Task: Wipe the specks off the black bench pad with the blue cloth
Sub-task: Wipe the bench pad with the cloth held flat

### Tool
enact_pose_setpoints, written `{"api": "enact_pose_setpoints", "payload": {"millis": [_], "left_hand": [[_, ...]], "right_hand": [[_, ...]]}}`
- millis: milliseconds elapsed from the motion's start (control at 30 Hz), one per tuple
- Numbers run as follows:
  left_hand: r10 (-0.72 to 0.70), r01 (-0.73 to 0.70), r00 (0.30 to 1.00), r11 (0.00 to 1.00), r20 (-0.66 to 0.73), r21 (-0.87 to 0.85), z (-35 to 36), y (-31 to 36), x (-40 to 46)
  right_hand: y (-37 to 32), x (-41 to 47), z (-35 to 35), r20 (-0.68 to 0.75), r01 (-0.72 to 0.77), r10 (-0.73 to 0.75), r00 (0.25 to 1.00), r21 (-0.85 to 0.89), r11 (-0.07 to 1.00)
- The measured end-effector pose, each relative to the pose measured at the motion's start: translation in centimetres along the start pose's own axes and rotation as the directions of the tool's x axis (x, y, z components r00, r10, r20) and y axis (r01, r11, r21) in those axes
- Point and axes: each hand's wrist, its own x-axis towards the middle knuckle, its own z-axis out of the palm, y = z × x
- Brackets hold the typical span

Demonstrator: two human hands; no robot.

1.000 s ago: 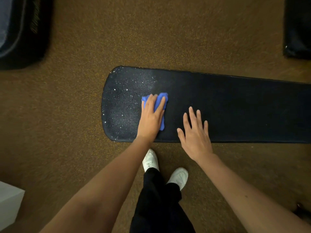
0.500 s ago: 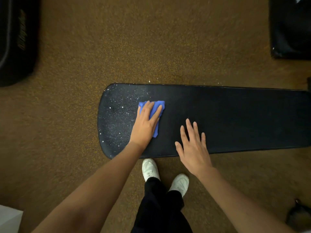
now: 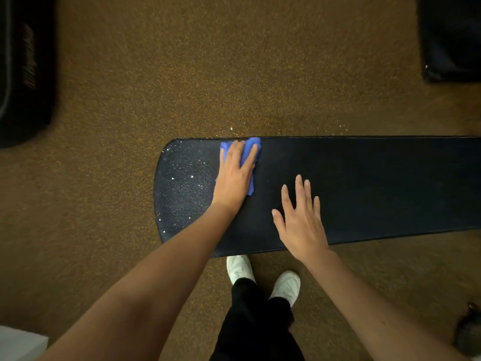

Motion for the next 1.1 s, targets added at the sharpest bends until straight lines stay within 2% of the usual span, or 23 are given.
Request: {"api": "enact_pose_setpoints", "payload": {"millis": [67, 100, 267, 333, 400, 467, 600, 667, 767, 933, 1100], "left_hand": [[0.105, -0.105, 0.994, 0.994, 0.007, 0.027, -0.3, -1.4, -0.2], [0.099, -0.099, 0.995, 0.994, -0.007, 0.038, -0.4, -2.2, -0.1], [-0.137, 0.137, 0.990, 0.990, -0.032, -0.019, -1.0, -1.7, 1.5], [-0.174, 0.172, 0.981, 0.985, -0.084, -0.034, -0.5, -0.9, 2.8], [-0.084, 0.078, 0.990, 0.995, -0.117, -0.055, 0.7, 0.2, 3.5], [0.049, -0.052, 0.997, 0.997, -0.054, -0.058, 1.8, 2.1, 3.4], [0.147, -0.147, 0.989, 0.988, -0.011, -0.040, 1.9, 2.2, 2.8], [0.144, -0.145, 0.988, 0.989, -0.047, 0.001, 1.3, -0.3, 2.6], [0.059, -0.058, 0.995, 0.998, -0.083, 0.020, -0.2, -2.9, 2.4], [-0.002, 0.004, 0.998, 1.000, -0.069, 0.029, 0.3, -1.6, 4.2], [0.196, -0.196, 0.980, 0.980, 0.014, -0.035, 2.2, 0.8, 4.8]], "right_hand": [[0.0, 0.0, 0.0, 0.004, -0.003, 0.004, 1.000, -0.006, 1.000], [-0.1, 0.0, 0.0, 0.013, -0.006, 0.006, 1.000, -0.011, 1.000], [-0.2, 0.2, -0.2, 0.027, -0.017, 0.017, 0.999, -0.014, 1.000], [-0.3, 0.2, -0.2, 0.031, -0.022, 0.022, 0.999, -0.005, 1.000], [-0.3, 0.2, -0.1, 0.023, -0.020, 0.021, 1.000, -0.001, 1.000], [-0.4, 0.1, 0.0, 0.014, -0.024, 0.024, 1.000, 0.002, 1.000], [-0.3, 0.1, -0.3, 0.017, -0.022, 0.021, 1.000, 0.016, 1.000], [-0.1, 0.1, -0.5, 0.036, -0.012, 0.012, 0.999, 0.007, 1.000], [-0.2, 0.1, -0.4, 0.019, -0.011, 0.011, 1.000, 0.002, 1.000], [-0.5, 0.1, -0.1, 0.006, -0.022, 0.022, 1.000, 0.020, 1.000], [-0.3, 0.1, -0.1, 0.019, -0.021, 0.020, 1.000, 0.008, 1.000]]}}
